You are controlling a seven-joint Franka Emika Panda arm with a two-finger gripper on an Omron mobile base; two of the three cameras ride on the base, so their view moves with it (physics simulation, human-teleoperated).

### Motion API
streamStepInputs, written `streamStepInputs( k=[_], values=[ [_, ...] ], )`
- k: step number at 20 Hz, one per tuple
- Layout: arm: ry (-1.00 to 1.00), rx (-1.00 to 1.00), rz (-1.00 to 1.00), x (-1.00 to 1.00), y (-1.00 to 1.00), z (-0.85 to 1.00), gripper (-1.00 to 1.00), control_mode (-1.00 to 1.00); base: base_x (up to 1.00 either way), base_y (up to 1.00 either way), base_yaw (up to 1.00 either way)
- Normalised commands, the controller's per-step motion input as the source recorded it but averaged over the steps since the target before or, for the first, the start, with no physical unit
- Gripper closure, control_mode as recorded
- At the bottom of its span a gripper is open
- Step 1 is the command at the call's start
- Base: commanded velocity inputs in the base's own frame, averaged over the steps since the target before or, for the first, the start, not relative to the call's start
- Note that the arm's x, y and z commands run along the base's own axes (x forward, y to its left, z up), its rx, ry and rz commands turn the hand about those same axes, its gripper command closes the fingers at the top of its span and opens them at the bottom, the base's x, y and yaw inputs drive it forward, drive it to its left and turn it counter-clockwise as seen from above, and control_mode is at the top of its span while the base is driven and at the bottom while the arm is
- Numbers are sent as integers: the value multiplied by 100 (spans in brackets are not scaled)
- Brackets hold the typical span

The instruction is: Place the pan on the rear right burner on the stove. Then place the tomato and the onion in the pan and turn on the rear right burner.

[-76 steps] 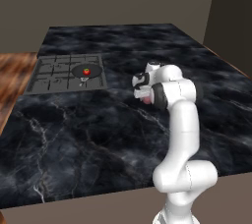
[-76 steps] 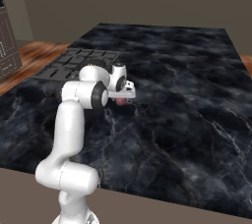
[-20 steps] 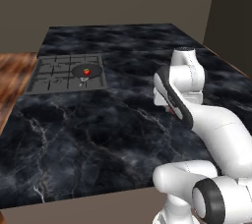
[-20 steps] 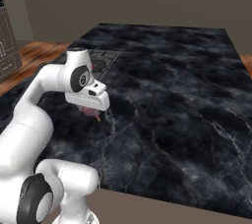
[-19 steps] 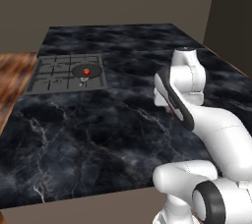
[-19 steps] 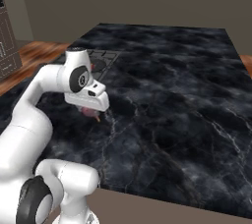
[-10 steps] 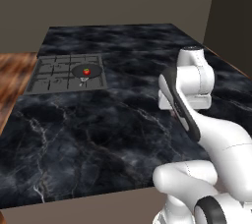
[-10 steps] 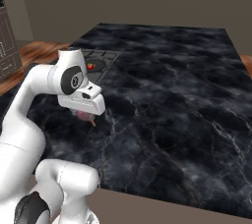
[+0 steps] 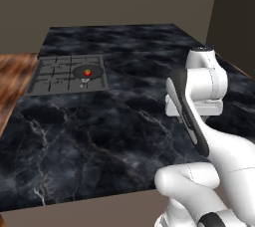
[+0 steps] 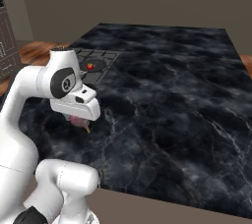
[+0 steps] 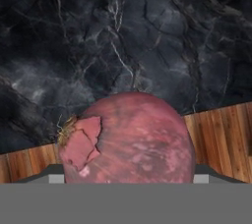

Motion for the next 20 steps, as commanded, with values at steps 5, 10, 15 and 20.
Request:
streamStepInputs(
  k=[5, 10, 15, 20],
  values=[
    [0, 0, 0, -36, 0, 7, 100, -100, 0, 0, 0],
    [0, 0, 0, 0, 0, 0, 100, 100, -48, 1, 1],
    [0, 0, 0, 0, 0, 0, 100, 100, -99, 33, 0],
    [0, 0, 0, 0, 0, 0, 100, 100, -60, 71, 0]
  ],
)
